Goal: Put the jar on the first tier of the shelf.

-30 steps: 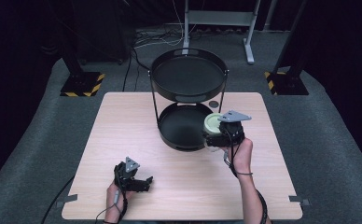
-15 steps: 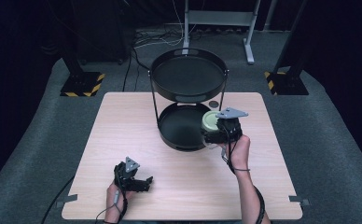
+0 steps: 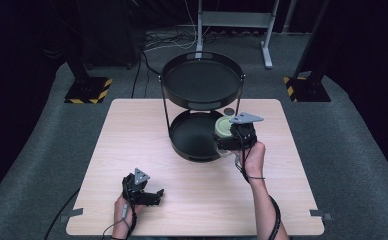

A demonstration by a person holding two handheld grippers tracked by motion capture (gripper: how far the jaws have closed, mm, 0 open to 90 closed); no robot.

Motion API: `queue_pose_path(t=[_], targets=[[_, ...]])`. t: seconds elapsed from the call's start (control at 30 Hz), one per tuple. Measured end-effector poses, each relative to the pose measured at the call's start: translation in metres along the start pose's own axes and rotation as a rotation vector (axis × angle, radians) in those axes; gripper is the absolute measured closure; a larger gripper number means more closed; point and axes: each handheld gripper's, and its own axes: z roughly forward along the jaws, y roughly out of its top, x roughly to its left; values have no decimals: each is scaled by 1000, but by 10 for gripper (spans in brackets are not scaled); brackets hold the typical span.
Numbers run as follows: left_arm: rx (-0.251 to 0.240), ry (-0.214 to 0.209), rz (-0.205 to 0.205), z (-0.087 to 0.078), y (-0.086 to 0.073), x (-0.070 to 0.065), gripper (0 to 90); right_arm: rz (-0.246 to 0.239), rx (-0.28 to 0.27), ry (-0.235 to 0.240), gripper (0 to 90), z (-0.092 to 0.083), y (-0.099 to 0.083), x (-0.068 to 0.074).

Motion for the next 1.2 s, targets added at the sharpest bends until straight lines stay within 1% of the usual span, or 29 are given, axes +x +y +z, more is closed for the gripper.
queue_pose_path(t=[0.53, 1.2], targets=[[0, -1, 3, 0, 0, 0, 5, 5, 8, 3, 110, 16, 4, 0], [-1, -2, 2, 0, 0, 0, 5, 6, 30, 12, 110, 40, 9, 6]])
